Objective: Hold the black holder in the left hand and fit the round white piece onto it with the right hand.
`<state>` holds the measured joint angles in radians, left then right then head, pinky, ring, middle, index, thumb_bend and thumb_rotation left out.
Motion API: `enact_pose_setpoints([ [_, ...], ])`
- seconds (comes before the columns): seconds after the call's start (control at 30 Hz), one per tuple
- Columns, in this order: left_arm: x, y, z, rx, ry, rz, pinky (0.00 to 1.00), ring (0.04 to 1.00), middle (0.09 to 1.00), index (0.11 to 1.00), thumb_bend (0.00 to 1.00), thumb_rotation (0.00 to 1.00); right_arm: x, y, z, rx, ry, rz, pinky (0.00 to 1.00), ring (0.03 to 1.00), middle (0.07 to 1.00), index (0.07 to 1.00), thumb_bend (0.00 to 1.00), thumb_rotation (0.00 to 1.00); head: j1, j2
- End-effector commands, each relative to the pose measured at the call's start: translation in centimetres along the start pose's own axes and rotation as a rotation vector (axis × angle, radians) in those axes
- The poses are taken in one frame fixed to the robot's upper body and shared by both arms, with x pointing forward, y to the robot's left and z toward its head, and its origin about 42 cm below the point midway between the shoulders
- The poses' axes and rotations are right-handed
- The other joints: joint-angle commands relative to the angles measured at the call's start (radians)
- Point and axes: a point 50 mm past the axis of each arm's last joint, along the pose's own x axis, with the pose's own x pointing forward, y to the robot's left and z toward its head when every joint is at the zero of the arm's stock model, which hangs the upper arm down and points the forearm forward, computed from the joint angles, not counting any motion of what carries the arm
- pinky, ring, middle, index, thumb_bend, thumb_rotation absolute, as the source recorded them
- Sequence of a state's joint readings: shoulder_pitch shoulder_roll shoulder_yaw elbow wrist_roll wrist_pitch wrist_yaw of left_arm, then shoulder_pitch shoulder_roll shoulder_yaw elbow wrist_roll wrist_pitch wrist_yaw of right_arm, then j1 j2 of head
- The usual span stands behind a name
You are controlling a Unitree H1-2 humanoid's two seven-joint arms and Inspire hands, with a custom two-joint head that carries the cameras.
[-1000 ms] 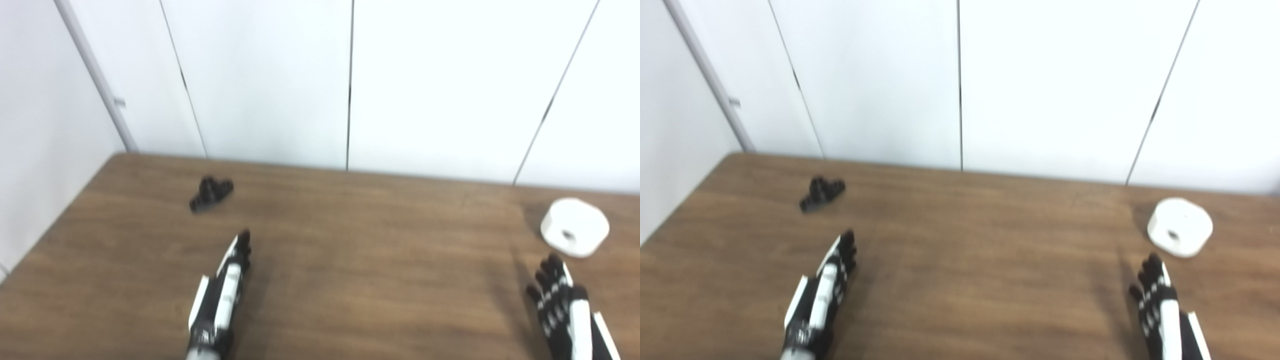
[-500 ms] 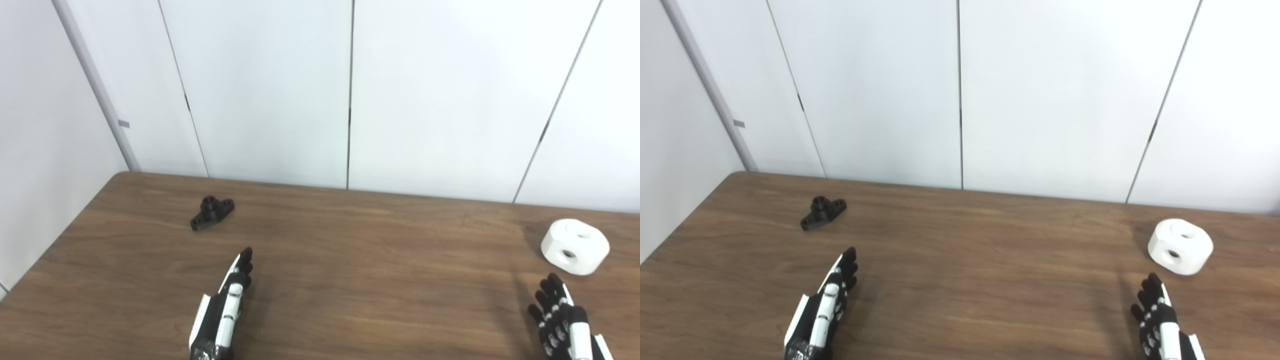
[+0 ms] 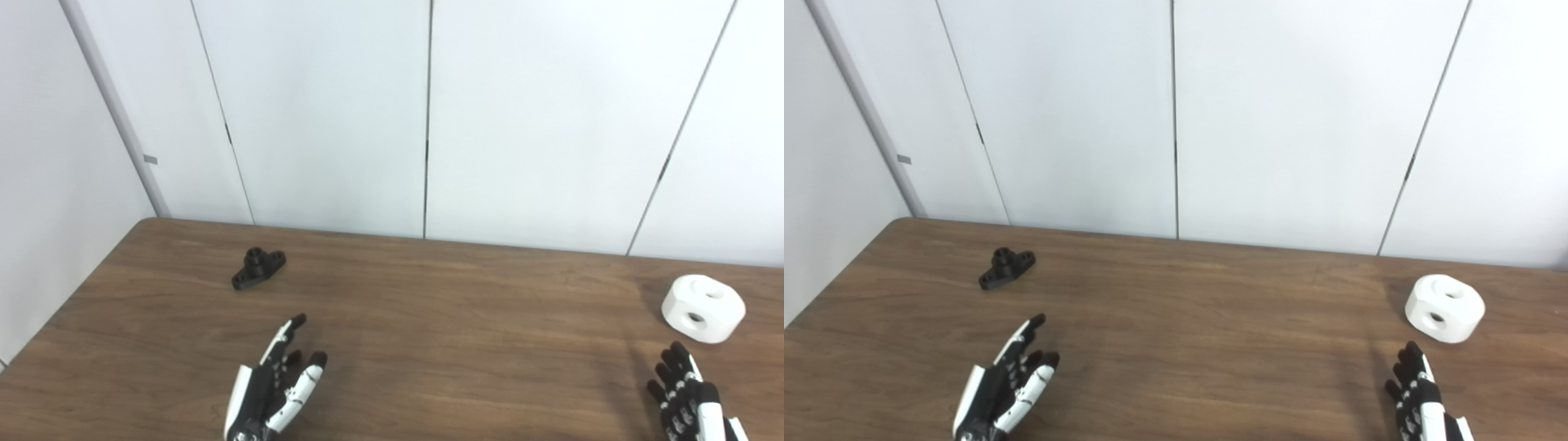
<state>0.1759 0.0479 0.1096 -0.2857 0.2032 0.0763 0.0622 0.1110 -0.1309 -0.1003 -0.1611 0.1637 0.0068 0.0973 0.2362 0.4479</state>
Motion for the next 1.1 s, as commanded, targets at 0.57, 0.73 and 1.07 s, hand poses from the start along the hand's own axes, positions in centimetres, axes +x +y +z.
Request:
enact_pose_setpoints([
  [0.57, 7.9, 7.9, 3.9, 0.525, -0.053, 0.225, 1.00, 1.000, 0.991, 0.838, 0.88, 0.32, 0.1, 0.3, 0.5, -0.030, -0.007, -0.003, 1.00, 1.000, 1.000, 1.000, 0.47, 1.00, -0.002, 0.003],
  [0.73, 9.7, 8.8, 3.6, 0.594, -0.037, 0.258, 1.00, 1.000, 0.981, 0.822, 0.89, 0.33, 0.1, 0.4, 0.6, -0.046, -0.009, -0.006, 1.00, 1.000, 1.000, 1.000, 0.47, 1.00, -0.001, 0.004],
  [1.07, 13.5, 10.8, 3.7, 0.711, -0.004, 0.285, 1.00, 1.000, 0.967, 0.803, 0.92, 0.36, 0.1, 0.7, 0.6, -0.041, -0.014, -0.004, 1.00, 1.000, 1.000, 1.000, 0.46, 1.00, -0.005, 0.007],
])
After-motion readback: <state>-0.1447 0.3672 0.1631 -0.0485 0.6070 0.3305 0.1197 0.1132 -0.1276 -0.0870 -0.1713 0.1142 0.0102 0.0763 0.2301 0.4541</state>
